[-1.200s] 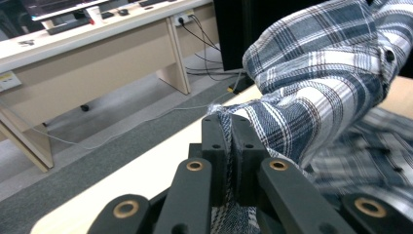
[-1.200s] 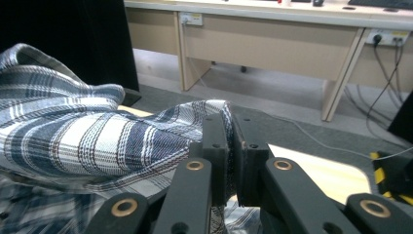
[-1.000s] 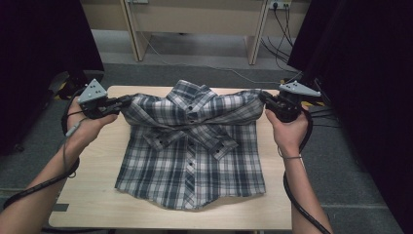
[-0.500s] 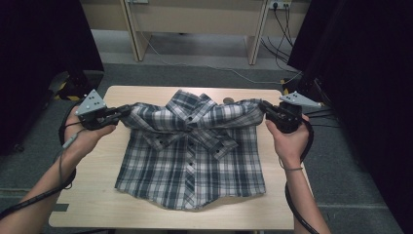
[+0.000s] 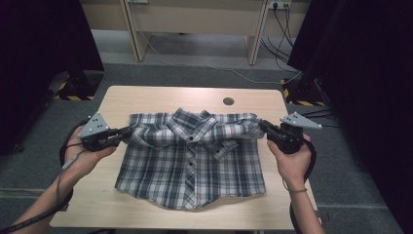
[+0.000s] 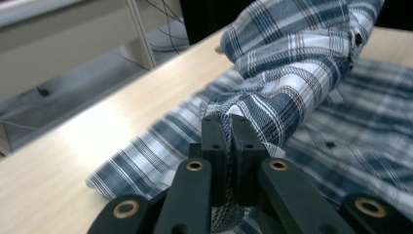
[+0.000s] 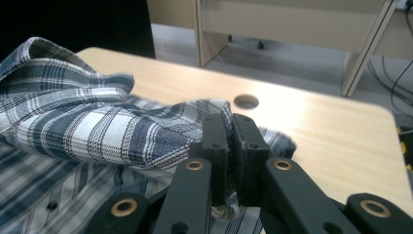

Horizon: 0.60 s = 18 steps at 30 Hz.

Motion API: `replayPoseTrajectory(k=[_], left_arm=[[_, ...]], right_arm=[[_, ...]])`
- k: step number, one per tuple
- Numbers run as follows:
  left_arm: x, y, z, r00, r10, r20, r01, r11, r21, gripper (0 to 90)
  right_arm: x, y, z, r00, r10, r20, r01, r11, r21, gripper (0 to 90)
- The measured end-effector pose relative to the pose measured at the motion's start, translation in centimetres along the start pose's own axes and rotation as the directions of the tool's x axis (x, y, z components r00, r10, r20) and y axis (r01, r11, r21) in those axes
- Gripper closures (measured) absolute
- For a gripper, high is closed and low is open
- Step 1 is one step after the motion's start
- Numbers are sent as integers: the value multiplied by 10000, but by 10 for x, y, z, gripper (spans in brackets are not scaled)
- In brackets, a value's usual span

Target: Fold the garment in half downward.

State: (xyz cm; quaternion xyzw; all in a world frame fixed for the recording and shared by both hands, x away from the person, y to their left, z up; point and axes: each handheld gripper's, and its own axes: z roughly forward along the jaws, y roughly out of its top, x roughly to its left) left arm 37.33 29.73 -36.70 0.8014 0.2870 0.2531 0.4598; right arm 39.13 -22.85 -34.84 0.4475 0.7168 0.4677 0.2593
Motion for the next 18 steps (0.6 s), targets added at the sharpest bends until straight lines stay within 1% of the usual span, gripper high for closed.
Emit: replayPoseTrajectory(k=[1,5,8,9,11,13,18], left_arm=[[-3,-4,0,9999,-119,113,118,9998,135,856],[-12,-19,2,9993,-140,337,123,9986,508,855],[-20,-35,5,9981,-228,566,175,9955,928,856],[-22,-38,6,9978,-262,616,200,9949,988,856],[-24,-44,8,9972,-308,676,228,9930,1163,855],[-27,-50,11,9967,-347,732,241,9898,1404,855],[-35,-68,20,9948,-338,962,130,9778,2091,855]], right_arm=[[1,-4,-1,10000,-16,-14,16,10000,59,856],[5,-23,-3,9999,-61,-115,67,9989,457,856],[8,-38,-5,9997,-61,-220,79,9965,836,856],[9,-45,-6,9996,-99,-260,125,9949,1001,856],[10,-54,-6,9995,-19,-320,57,9927,1201,855],[12,-62,-6,9994,-42,-357,94,9893,1457,855],[15,-85,-4,9987,8,-501,98,9771,2127,854]])
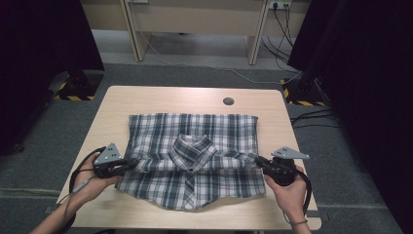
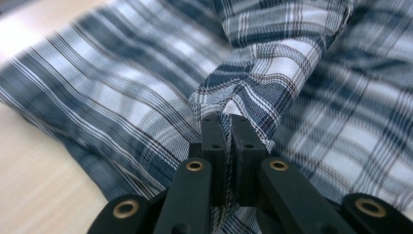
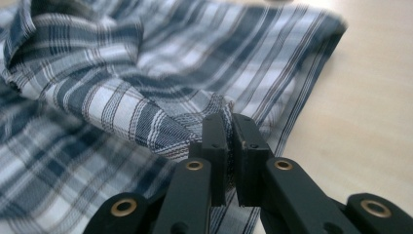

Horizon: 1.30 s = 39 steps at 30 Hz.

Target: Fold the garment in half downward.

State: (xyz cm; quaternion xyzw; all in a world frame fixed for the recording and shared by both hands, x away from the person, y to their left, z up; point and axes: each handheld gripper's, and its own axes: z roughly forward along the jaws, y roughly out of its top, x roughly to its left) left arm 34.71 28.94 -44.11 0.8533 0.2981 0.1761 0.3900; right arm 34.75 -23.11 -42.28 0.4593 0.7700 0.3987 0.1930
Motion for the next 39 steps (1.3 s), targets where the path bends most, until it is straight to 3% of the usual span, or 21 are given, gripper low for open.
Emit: replayPoseTrajectory(k=[7,14,21,33,39], left_arm=[[-3,-15,13,9993,-294,236,280,9979,590,855],[-2,-17,24,9988,-404,275,375,9942,1011,855],[4,-11,32,9986,-504,160,486,9940,983,855],[30,8,57,9959,-873,-251,895,9906,1033,854],[31,11,60,9965,-764,-334,796,9911,1068,854]], right_arm=[[4,-24,12,10000,1,-8,0,9953,968,853],[5,-26,25,9996,-199,220,160,9864,1636,854],[-3,-20,35,9987,-212,453,136,9868,1616,853],[-25,7,66,9959,-87,897,-56,9873,1587,853],[-30,13,73,9948,-67,1013,-103,9861,1660,852]])
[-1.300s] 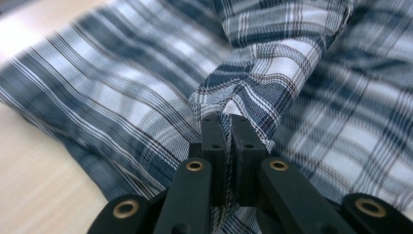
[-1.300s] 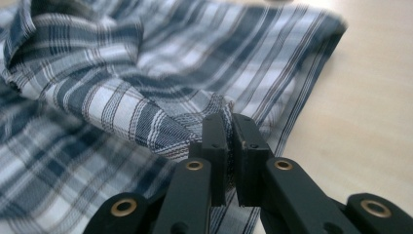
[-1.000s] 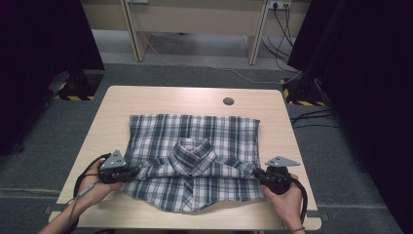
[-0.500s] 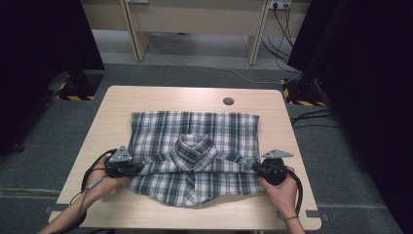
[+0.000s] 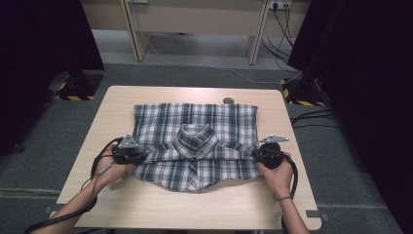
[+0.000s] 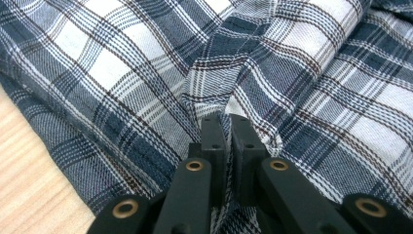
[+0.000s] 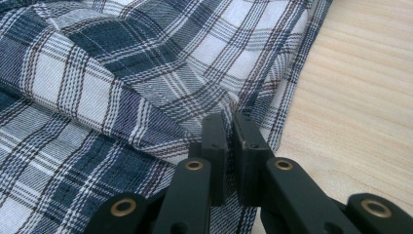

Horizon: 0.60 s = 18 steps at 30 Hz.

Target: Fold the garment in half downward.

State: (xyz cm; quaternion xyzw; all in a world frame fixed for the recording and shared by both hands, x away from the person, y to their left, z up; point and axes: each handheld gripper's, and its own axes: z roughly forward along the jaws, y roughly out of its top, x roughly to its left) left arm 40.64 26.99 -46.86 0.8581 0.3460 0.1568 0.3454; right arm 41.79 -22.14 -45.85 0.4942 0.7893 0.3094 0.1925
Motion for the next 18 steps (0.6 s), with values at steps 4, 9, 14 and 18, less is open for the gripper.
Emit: replayPoseTrajectory(k=[4,9,14,18], left_arm=[[2,-1,-6,9995,244,181,-238,9993,-301,759],[1,25,-29,9999,130,41,-124,9910,-1334,428],[-2,55,-14,9955,808,495,-755,9921,-1006,389],[3,60,18,9911,793,1068,-801,9968,39,415]], right_arm=[[1,0,-4,10000,-46,-20,46,10000,-20,710],[4,17,-25,9992,-68,-401,30,9957,-926,581],[27,46,-16,9918,-709,-1067,612,9939,-914,570],[37,61,9,9866,-937,-1333,901,9954,-323,563]])
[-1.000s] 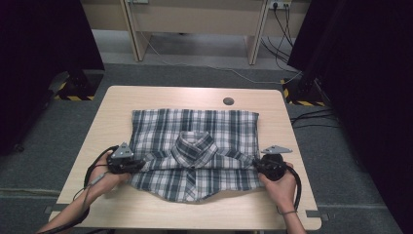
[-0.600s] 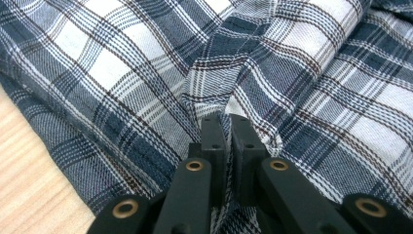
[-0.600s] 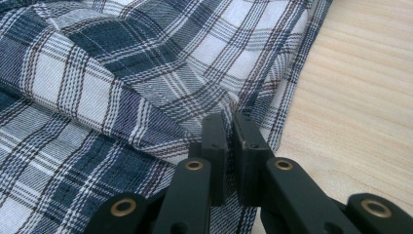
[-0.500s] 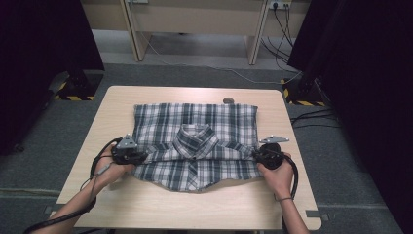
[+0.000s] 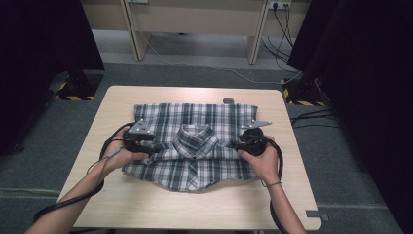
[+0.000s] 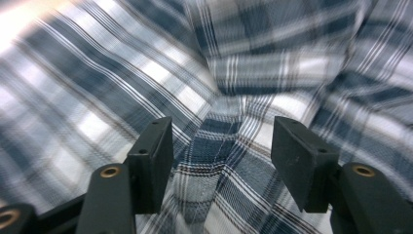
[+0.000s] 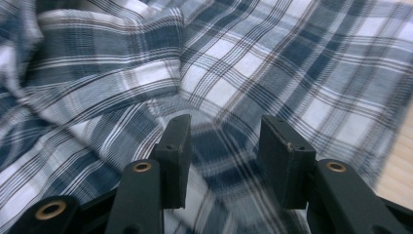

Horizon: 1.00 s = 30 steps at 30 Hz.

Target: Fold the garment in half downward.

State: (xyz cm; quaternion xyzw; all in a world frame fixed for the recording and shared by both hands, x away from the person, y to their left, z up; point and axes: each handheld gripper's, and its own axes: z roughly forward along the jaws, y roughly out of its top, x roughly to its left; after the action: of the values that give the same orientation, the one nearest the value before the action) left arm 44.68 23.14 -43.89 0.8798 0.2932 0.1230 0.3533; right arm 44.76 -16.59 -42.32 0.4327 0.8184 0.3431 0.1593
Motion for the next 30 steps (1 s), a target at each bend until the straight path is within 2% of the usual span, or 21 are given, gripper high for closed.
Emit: replayPoseTrajectory(k=[4,6,9,12,15,20,22,24,26,27,28,30], left_arm=[[6,-2,13,9990,-10,440,-23,9973,740,484],[6,-4,14,9983,-13,579,-47,9947,1027,559],[5,-8,14,9977,37,684,-120,9926,1207,670],[4,-9,15,9981,29,619,-109,9916,1288,778],[4,-9,15,9983,-210,550,141,9923,1228,891],[5,-9,9,9990,-246,373,206,9944,1034,896],[8,-8,4,9990,-315,322,293,9973,681,896],[11,-6,-1,9994,-331,-45,332,9992,208,893],[16,-5,-2,9977,-538,-409,538,9986,-19,787],[18,-5,-2,9967,-603,-545,609,9981,98,714],[19,-6,0,9967,-646,-499,660,9974,276,668],[21,-8,5,9964,-797,-303,811,9955,497,640]], right_arm=[[-10,2,17,9997,226,-82,-221,9982,558,567],[-15,-1,19,9993,356,-86,-349,9966,753,583],[-19,-9,18,9978,639,-164,-619,9932,988,627],[-20,-16,16,9965,774,-318,-734,9912,1105,738],[-20,-19,15,9953,910,-343,-867,9900,1112,840],[-18,-19,10,9962,814,-325,-779,9922,968,874],[-18,-18,8,9965,773,-317,-741,9931,913,874],[-17,-17,8,9972,689,-298,-659,9936,914,874],[-17,-17,8,9976,634,-287,-605,9939,918,873],[-17,-16,8,9977,620,-270,-592,9940,920,873],[-17,-16,8,9977,622,-262,-595,9939,930,873],[-17,-16,8,9977,621,-270,-594,9940,917,874]])
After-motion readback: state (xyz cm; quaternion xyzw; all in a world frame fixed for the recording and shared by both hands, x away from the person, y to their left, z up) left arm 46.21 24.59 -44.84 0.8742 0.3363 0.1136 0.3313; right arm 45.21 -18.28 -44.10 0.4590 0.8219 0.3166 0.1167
